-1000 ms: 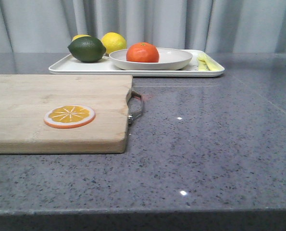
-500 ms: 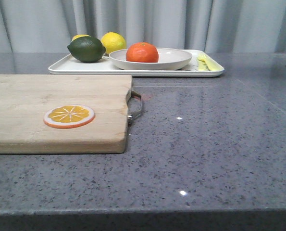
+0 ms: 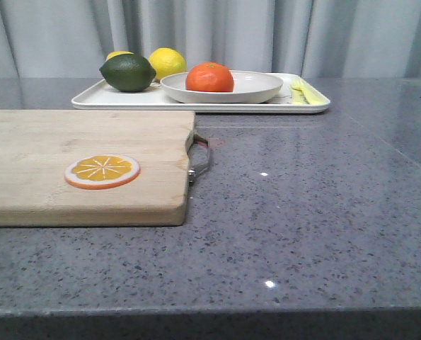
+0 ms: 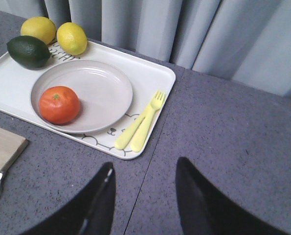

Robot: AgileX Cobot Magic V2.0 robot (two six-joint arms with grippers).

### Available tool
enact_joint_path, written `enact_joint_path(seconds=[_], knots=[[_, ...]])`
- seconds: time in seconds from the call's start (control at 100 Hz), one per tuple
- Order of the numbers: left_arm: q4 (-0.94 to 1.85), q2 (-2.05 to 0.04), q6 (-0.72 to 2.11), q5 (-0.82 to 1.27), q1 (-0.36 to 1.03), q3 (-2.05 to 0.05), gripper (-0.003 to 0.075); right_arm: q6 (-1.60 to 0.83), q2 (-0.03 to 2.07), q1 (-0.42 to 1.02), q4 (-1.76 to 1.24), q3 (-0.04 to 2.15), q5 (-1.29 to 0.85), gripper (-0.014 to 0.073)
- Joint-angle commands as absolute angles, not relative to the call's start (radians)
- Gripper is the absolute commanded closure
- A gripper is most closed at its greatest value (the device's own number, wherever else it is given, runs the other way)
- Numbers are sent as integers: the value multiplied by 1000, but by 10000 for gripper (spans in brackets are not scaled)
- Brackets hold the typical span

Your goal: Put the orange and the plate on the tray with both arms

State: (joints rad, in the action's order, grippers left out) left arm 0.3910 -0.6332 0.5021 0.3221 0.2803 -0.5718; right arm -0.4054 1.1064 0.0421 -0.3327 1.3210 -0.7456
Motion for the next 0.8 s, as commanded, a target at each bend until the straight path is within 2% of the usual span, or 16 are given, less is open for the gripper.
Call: enact_joint_path(seconds=[0.0,0.27,0.58,0.79], knots=[[416,-631,495,241,278,-600,334,-418,977,40,-334,1199,-600,285],[430,-561,495,214,278,-600,335,-418,674,40,-334,804,-457,285],[456,-407,495,210,278,-523,335,-418,425,40,-334,533,-367,285],[456,-251,495,224,278,-434,334,-418,280,40,-334,441,-320,285]])
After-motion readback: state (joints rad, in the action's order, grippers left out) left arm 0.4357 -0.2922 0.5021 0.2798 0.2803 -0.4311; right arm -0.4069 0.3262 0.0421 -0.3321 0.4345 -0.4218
